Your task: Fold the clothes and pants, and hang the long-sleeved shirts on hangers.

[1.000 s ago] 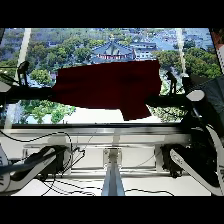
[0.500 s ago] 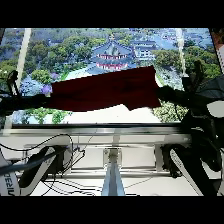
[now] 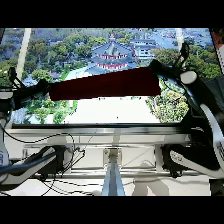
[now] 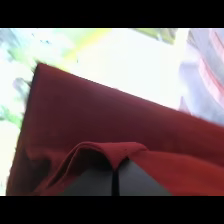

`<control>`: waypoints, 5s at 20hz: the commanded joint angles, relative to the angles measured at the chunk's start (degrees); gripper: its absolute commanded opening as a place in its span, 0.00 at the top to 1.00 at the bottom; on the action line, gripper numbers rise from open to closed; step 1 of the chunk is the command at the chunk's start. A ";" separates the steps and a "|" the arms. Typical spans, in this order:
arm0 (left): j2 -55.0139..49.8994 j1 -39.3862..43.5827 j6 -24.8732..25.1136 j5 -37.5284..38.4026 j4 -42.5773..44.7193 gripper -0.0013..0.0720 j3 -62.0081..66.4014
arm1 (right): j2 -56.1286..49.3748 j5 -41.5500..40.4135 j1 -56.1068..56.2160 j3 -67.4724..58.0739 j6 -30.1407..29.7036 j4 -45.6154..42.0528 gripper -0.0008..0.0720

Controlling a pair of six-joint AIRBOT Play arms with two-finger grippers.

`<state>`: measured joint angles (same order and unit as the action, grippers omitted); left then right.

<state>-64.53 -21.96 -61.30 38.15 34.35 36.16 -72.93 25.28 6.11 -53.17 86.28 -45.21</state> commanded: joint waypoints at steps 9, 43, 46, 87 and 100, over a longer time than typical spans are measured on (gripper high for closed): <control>-4.61 -2.01 2.03 -2.03 11.32 0.05 2.14 | -14.71 2.12 -0.26 -9.64 0.00 -9.05 0.02; 6.58 10.56 -4.52 30.97 14.49 0.96 33.46 | -42.27 4.72 43.87 -52.09 0.24 -13.49 0.96; 3.37 14.27 -4.55 30.27 14.47 0.96 33.46 | -40.83 10.62 39.26 -52.13 0.24 -22.64 0.96; -0.92 11.10 -1.36 22.40 38.88 0.58 33.51 | -24.24 29.73 8.63 -23.04 -11.89 0.26 0.96; 2.78 10.78 -4.76 24.50 46.42 0.96 33.48 | 27.21 43.43 -29.35 -23.08 22.71 -49.44 0.96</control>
<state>-61.89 -11.11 -65.82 62.57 80.23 69.65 -55.24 61.82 -12.80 -76.23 102.02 -84.38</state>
